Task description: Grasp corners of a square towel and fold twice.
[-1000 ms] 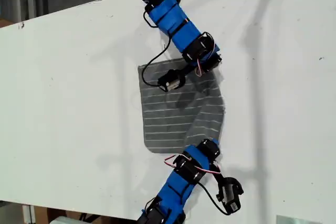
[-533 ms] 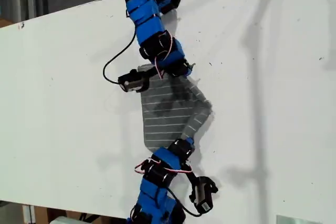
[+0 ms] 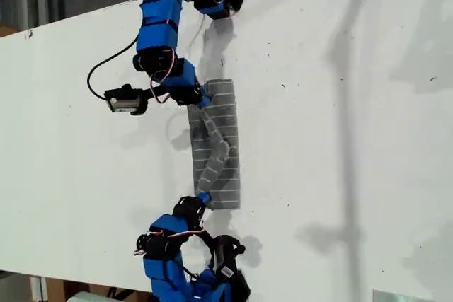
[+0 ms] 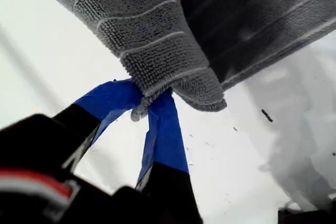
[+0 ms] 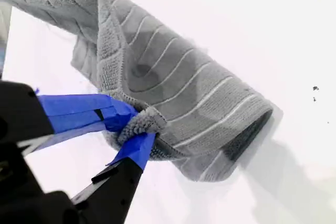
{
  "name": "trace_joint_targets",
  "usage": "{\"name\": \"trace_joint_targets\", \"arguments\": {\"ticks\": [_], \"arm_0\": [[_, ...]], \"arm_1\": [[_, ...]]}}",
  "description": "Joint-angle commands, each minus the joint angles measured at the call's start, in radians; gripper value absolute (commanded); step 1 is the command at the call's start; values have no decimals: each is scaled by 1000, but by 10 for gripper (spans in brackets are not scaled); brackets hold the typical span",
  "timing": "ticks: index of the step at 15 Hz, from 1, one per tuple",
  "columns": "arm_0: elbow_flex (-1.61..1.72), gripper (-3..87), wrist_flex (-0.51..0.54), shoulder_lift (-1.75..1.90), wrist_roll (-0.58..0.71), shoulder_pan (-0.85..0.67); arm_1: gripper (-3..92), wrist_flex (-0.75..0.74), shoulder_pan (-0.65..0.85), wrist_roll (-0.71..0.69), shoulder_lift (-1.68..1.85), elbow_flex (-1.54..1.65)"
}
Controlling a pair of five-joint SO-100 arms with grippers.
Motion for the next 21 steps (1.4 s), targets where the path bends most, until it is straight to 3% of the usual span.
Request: {"name": "trace_joint_targets", "arguments": {"ticks": [1,10,17,21], "arm_0": [[-2,-4,-11,52,78,-152],[8,-4,-124,-140,273,-506],[98,-4,-141,-225,298,-495],[236,-4,-95,-44,163,-350]], "arm_1": [[-1,-21,115,-83,78,-6],[-1,-212,472,-327,-49,43],[-1,-164,382,-328,-199,83],[-1,-112,244,-256,-114,124]]}}
